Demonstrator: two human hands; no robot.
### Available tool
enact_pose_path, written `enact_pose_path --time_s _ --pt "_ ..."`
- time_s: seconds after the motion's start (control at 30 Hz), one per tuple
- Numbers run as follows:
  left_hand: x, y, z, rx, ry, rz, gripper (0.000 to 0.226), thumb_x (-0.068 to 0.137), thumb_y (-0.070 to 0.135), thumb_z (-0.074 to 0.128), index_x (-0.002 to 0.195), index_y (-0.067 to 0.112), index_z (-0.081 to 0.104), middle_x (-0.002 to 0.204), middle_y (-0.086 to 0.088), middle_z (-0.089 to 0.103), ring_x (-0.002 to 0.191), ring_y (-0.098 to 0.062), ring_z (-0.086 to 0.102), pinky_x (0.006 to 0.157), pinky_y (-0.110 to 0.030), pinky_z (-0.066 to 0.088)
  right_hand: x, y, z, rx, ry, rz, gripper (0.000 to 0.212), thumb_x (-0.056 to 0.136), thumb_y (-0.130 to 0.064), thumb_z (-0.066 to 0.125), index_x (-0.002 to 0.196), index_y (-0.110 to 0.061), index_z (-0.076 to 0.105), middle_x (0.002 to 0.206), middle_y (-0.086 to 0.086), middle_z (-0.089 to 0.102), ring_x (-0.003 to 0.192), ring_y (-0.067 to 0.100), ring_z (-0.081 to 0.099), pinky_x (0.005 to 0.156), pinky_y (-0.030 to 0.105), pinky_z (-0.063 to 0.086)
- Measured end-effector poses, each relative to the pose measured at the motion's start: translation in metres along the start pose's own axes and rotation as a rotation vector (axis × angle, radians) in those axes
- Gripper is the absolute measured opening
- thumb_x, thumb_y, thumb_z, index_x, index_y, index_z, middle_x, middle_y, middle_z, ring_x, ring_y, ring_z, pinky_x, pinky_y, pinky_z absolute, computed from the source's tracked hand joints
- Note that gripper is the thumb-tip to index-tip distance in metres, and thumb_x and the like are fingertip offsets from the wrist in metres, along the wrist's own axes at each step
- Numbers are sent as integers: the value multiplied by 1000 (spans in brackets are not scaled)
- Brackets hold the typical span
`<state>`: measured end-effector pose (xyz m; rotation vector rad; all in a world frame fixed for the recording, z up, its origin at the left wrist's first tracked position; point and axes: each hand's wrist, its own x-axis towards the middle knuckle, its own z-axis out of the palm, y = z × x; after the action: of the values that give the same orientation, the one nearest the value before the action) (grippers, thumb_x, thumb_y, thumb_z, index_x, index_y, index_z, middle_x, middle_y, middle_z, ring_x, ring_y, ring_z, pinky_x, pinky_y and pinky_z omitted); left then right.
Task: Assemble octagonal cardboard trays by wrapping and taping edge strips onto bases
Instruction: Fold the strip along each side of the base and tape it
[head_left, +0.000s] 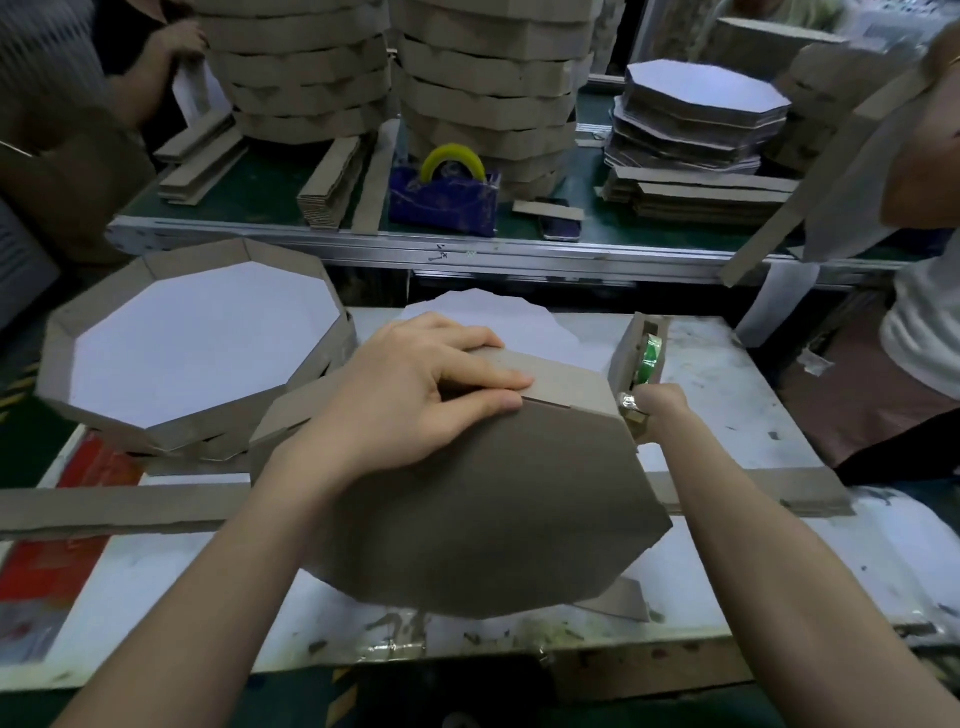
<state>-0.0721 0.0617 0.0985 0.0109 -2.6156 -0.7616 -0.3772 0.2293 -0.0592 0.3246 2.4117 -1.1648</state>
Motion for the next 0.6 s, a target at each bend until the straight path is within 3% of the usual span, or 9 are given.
enact_pose_path --time_s 0.17,0.23,0.3,0.37,0.43,0.5,0.6 --pt "3 -7 8 -14 63 -7 30 85 56 55 107 45 71 112 20 67 108 -7 58 86 -45 50 18 2 4 17 -23 37 24 95 -2 53 117 5 50 93 17 56 106 39 62 93 51 55" --pt "5 -6 10 -3 65 -15 30 84 58 55 107 46 71 112 20 66 108 -6 58 86 -45 51 25 3 7 39 -47 77 23 97 -3 51 119 4 48 96 17 59 109 36 62 95 48 54" --pt "7 -3 12 9 58 -20 30 84 58 54 107 46 70 113 19 67 108 -6 57 86 -44 51 32 5 9 161 -60 126 23 95 3 50 118 3 49 104 19 63 98 32 64 90 47 56" --pt "8 -1 12 20 52 -35 31 84 60 53 108 47 69 116 19 66 110 -5 56 87 -44 50 35 4 9 302 -65 167 22 92 7 49 113 -1 48 95 18 59 82 28 60 72 42 55" --pt "8 0 13 29 51 -49 32 83 61 52 108 48 69 117 18 66 111 -4 55 89 -43 50 34 3 10 447 -44 188 23 91 6 50 113 1 51 90 16 58 80 27 57 69 39 53" --pt "8 0 13 37 53 -60 30 83 59 55 108 48 69 117 19 66 111 -4 55 88 -43 50 27 1 11 638 0 184 19 89 0 54 107 0 59 82 11 59 70 21 53 73 38 58" --pt "8 -1 14 52 67 -65 27 84 56 58 107 49 69 116 21 65 110 -3 55 87 -42 50 7 4 10 856 27 155 15 86 -21 59 88 -6 62 81 9 65 62 21 53 55 30 46"
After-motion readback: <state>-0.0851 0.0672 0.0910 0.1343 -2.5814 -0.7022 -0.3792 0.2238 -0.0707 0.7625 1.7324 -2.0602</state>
